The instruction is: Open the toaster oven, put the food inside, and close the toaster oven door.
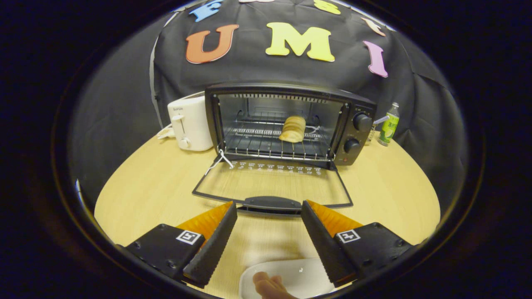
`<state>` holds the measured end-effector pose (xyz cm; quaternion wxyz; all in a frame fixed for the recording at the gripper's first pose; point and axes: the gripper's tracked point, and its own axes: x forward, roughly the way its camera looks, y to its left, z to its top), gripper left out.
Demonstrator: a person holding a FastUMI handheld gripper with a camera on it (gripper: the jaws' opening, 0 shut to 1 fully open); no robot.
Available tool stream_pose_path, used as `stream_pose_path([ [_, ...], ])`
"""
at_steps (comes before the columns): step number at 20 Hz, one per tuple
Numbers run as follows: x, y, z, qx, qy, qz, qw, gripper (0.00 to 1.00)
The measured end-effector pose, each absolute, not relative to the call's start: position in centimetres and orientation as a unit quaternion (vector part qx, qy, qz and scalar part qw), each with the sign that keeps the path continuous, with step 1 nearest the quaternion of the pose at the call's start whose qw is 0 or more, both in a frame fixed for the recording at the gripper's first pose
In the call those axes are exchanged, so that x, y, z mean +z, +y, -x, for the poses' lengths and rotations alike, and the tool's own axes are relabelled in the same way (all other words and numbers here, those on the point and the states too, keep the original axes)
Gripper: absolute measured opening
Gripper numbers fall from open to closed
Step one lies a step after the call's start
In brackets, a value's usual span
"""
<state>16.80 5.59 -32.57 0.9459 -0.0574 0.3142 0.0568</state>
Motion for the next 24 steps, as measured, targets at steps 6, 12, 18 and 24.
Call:
stream_pose_path([
  [6, -35.2, 5.0, -17.1, 0.040, 0.349, 0.028, 0.936, 1.00],
  [12, -35.5, 4.5, -18.2, 0.018, 0.352, 0.030, 0.935, 1.00],
  [18, -33.1, 4.6, -17.9, 0.027, 0.321, 0.045, 0.946, 1.00],
  [24, -29.8, 4.9, -18.8, 0.030, 0.258, 0.071, 0.963, 1.00],
])
